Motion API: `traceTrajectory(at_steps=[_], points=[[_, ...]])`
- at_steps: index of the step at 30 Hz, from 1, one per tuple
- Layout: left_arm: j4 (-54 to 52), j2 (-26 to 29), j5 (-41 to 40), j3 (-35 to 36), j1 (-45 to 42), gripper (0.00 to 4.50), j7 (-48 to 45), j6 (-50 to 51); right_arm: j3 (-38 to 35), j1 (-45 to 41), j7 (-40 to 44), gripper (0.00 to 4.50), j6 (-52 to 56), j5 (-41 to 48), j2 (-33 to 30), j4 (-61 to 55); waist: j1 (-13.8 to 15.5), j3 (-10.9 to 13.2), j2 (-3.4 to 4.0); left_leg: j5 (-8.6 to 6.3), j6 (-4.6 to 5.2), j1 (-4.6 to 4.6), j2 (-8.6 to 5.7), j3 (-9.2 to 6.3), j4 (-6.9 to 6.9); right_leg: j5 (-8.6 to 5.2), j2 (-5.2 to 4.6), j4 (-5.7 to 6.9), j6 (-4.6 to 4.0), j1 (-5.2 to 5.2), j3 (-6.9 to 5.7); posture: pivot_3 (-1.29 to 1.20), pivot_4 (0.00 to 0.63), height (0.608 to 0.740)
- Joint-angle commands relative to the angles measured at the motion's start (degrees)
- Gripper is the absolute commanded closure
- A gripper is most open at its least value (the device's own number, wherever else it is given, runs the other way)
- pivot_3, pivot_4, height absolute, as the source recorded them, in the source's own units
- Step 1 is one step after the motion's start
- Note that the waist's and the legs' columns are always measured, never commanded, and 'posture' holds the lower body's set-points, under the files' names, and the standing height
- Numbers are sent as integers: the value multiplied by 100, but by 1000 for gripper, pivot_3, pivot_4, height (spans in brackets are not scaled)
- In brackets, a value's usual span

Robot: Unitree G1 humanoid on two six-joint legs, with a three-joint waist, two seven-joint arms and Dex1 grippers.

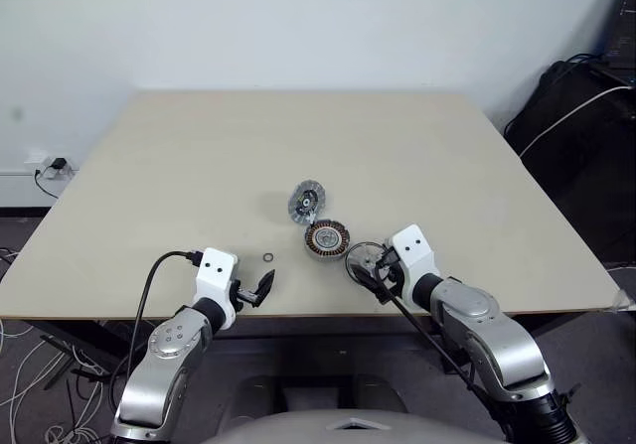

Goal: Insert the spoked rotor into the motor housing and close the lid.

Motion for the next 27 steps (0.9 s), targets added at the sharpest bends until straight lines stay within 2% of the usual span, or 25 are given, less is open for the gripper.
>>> traceTrajectory(at_steps=[1, 19, 27], points=[[-117, -36, -50, -9, -68, 20, -8, -69, -78, -108, -17, 0, -144, -27, 16, -106, 0, 0, 0, 0, 0, 0, 0, 0, 0, 0, 0, 0, 0, 0, 0, 0, 0, 740], [-56, -44, -30, -45, -111, 20, -12, -80, -89, -53, -42, 0, -192, -91, 60, -123, 0, 0, 0, 0, 0, 0, 0, 0, 1, 0, 0, 1, 0, 1, 0, 0, 0, 740], [483, -107, 64, -106, -656, 20, 0, -136, -69, -102, -39, 0, -203, -109, 99, -63, 6, 0, -1, 1, -1, 1, -1, -1, 7, 0, 2, 7, 1, 4, -3, 0, 0, 740]])
